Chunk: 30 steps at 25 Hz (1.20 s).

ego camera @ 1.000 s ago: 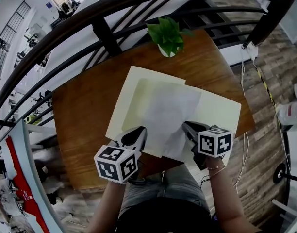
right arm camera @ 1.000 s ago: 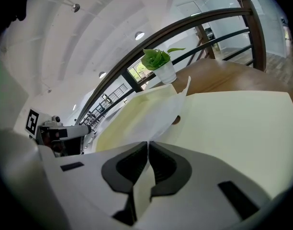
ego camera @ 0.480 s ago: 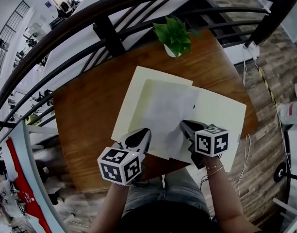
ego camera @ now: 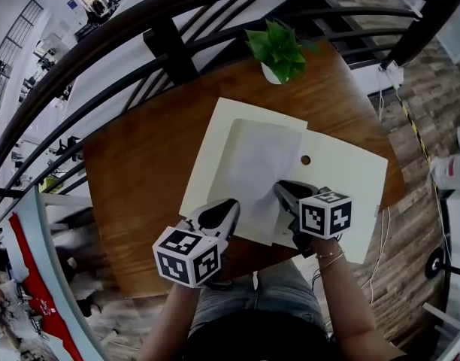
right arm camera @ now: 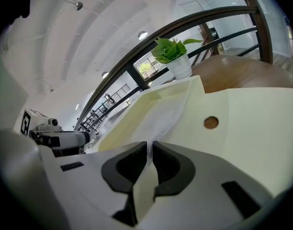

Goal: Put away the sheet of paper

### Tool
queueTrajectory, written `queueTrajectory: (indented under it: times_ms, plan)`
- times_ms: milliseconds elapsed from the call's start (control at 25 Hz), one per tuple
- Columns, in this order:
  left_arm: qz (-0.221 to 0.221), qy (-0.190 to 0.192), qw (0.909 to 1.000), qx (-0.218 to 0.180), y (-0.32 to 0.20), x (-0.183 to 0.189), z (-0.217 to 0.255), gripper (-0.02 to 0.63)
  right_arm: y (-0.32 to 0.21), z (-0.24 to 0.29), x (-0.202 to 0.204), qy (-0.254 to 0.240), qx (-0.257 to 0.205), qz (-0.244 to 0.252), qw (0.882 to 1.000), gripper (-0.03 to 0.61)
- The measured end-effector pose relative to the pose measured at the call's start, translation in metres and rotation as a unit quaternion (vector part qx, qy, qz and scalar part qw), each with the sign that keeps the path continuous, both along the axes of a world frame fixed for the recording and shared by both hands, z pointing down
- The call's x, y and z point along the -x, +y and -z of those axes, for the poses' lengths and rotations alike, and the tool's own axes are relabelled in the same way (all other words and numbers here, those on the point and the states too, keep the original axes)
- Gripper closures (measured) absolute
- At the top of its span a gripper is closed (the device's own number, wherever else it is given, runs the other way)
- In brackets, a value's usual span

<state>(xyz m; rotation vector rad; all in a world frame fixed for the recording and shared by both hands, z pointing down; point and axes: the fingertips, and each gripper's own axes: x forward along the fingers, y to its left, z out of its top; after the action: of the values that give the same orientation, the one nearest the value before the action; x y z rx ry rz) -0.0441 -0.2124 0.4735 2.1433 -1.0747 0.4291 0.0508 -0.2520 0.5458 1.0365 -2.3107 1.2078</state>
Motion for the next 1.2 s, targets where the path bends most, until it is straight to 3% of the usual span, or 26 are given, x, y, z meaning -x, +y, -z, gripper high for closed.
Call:
queueTrajectory:
  times_ms: [160,280,520,1200]
  plan:
    - [-0.006,0.001,1.0,0.001,0.003,0.003,0.0,0.581,-0.001,-0.002,0.007,0.006,0.002,0.001,1.0,0.536]
    - [-0.01,0.002,0.9999,0.004,0.003,0.003,-0.002,0.581,-0.003,-0.004,0.013,0.006,0.006,0.002,1.0,0.482]
    - [-0.017,0.003,0.9998,0.005,0.005,0.005,-0.003,0.581,-0.006,-0.009,0.025,0.012,0.011,0.002,1.0,0.453]
    - [-0.056,0.014,0.9982,-0.018,-0.005,0.001,0.006,0.581,0.0,0.021,0.013,-0.005,-0.03,-0.041,0.999,0.445]
